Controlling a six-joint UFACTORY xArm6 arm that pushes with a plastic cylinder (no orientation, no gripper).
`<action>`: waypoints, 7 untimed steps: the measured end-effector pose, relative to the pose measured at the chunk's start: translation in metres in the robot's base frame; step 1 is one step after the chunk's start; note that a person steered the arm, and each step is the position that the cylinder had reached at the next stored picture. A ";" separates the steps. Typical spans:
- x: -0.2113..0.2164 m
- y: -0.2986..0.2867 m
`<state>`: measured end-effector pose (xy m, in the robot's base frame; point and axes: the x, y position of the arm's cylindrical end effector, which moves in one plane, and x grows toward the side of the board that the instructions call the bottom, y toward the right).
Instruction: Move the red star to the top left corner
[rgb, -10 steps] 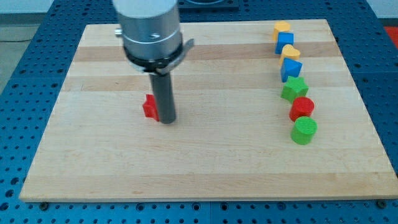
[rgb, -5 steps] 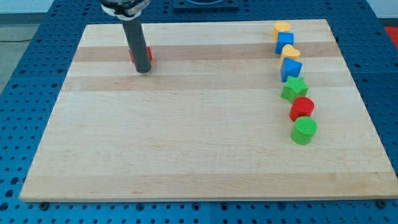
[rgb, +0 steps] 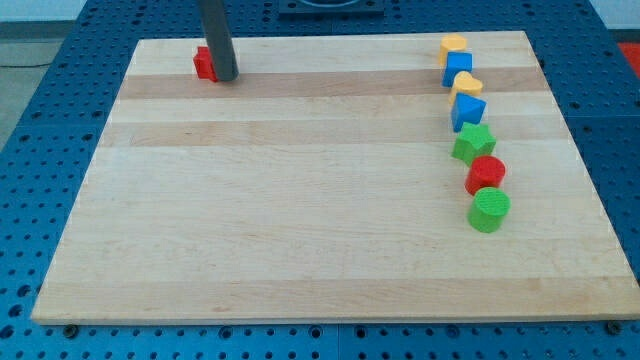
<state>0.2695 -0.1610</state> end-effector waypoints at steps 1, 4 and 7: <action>-0.016 -0.021; -0.041 -0.010; -0.053 -0.043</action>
